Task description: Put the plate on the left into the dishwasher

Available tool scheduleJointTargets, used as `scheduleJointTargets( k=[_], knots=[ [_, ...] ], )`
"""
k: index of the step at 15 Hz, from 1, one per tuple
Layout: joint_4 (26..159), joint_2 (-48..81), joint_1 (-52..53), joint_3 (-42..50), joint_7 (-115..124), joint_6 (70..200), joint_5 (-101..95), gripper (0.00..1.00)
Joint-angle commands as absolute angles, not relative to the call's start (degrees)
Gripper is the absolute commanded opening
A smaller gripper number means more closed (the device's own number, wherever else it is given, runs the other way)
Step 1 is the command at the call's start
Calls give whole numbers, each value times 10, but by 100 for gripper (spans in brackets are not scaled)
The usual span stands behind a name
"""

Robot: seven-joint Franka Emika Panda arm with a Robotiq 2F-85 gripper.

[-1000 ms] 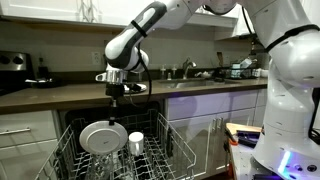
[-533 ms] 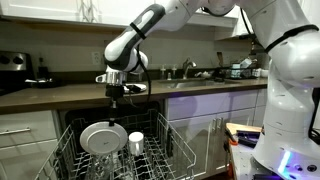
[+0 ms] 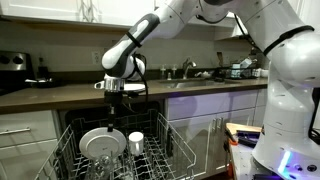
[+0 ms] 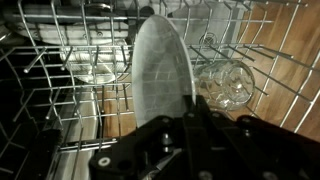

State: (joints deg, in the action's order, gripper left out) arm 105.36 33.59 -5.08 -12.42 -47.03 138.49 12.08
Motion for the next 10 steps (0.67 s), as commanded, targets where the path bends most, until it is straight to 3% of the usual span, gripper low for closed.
scheduleJointTargets(
  k=[1, 10],
  knots=[
    [1016, 356, -51, -127, -466, 1355, 116, 4],
    [963, 395, -47, -123, -461, 1318, 107, 4]
  ],
)
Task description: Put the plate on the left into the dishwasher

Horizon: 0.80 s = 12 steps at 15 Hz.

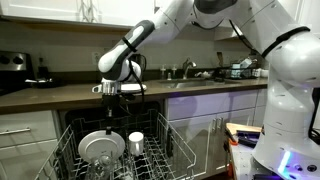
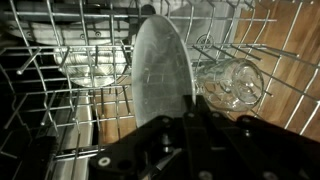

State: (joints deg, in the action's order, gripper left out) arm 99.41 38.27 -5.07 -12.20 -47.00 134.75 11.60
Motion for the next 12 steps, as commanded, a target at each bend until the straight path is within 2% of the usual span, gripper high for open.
scheduleJointTargets(
  k=[1, 10, 12],
  knots=[
    [957, 399, -46, -122, -460, 1314, 106, 4],
    [905, 427, -39, -113, -448, 1254, 92, 6],
    [897, 431, -37, -112, -448, 1245, 92, 26]
  ],
)
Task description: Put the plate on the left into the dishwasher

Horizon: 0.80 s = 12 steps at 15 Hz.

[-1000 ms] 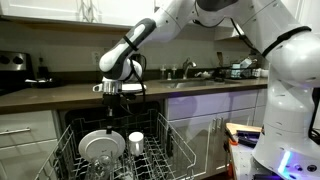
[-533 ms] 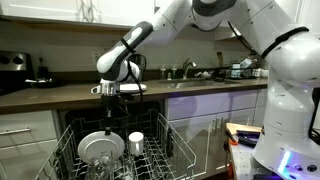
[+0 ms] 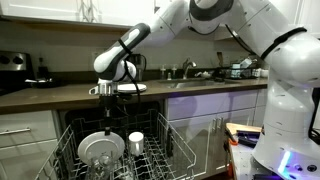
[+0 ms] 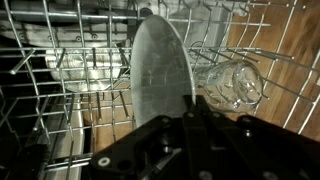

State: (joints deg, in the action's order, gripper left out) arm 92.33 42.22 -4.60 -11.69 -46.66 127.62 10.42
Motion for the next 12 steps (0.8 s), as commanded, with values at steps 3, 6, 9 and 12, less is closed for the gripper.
scheduleJointTargets(
  k=[3, 6, 9, 12],
  knots=[
    [887, 434, -34, -112, -448, 1233, 92, 33],
    [885, 431, -31, -110, -445, 1227, 90, 67],
    [892, 421, -29, -106, -437, 1228, 88, 85],
    [906, 405, -25, -103, -424, 1229, 85, 97]
  ],
)
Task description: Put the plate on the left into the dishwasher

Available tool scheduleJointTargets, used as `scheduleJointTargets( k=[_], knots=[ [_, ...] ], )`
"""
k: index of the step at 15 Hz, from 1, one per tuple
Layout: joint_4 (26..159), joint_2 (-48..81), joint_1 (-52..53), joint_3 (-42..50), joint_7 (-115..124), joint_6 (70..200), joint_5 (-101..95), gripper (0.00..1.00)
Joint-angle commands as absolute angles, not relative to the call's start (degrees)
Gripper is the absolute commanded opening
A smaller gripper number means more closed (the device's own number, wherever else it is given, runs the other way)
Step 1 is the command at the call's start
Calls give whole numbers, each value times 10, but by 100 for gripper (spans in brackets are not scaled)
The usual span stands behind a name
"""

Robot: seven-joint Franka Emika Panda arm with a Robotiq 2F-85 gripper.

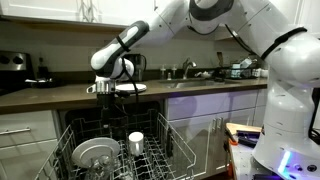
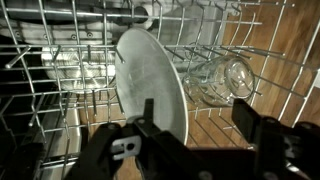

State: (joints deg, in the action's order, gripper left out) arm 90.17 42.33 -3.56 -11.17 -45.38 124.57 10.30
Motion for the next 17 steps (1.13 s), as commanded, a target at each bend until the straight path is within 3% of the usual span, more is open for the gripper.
scheduleJointTargets(
  k=[1, 7, 9, 17],
  knots=[
    [913, 398, -22, -101, -418, 1230, 83, 98],
    [961, 342, 1, -92, -366, 1238, 40, 93],
    [982, 319, 7, -92, -350, 1240, 25, 100],
    [968, 334, 4, -102, -356, 1243, 26, 100]
  ],
)
